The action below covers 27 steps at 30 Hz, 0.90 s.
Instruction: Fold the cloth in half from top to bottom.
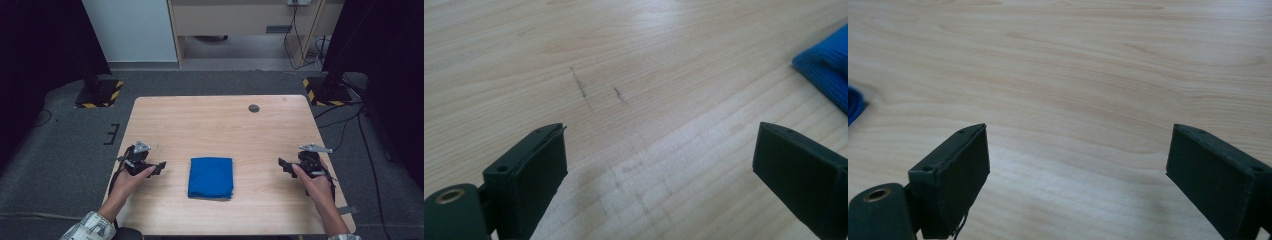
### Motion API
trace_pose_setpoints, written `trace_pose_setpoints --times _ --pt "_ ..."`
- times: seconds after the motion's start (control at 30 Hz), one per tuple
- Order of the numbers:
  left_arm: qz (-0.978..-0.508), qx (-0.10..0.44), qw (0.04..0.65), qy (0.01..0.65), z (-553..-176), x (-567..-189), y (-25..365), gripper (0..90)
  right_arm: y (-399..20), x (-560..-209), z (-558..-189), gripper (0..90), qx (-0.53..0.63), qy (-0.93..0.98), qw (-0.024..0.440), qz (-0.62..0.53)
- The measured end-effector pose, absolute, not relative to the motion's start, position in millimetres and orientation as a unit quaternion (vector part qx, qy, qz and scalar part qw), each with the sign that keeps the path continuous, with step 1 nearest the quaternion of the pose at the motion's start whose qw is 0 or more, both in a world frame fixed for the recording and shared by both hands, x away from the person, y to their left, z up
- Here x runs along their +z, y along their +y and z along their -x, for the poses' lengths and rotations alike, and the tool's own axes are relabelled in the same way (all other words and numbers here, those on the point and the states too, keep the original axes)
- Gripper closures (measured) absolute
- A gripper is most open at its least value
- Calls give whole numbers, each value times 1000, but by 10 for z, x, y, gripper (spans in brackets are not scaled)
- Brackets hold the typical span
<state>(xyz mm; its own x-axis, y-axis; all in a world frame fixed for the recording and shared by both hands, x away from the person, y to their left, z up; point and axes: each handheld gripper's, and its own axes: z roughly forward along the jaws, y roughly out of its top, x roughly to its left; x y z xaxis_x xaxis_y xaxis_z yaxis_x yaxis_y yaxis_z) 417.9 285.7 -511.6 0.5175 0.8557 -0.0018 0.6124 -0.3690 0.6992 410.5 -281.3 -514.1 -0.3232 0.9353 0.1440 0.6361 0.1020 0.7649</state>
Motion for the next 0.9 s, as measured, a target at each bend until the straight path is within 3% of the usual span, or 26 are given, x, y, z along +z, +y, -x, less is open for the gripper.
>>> trace_pose_setpoints --times 0.37,0.5,0.9 --pt "-791 203 327 475 -4446 -5139 2858 62 -3000 -5222 -4433 112 360 700 211 -580" --pt "-794 196 314 483 -4498 -5221 2861 62 -3013 -5285 -4512 156 343 701 223 -584" --pt "-799 192 301 484 -4541 -5322 2819 47 -2815 -5397 -4624 63 305 724 244 -569"
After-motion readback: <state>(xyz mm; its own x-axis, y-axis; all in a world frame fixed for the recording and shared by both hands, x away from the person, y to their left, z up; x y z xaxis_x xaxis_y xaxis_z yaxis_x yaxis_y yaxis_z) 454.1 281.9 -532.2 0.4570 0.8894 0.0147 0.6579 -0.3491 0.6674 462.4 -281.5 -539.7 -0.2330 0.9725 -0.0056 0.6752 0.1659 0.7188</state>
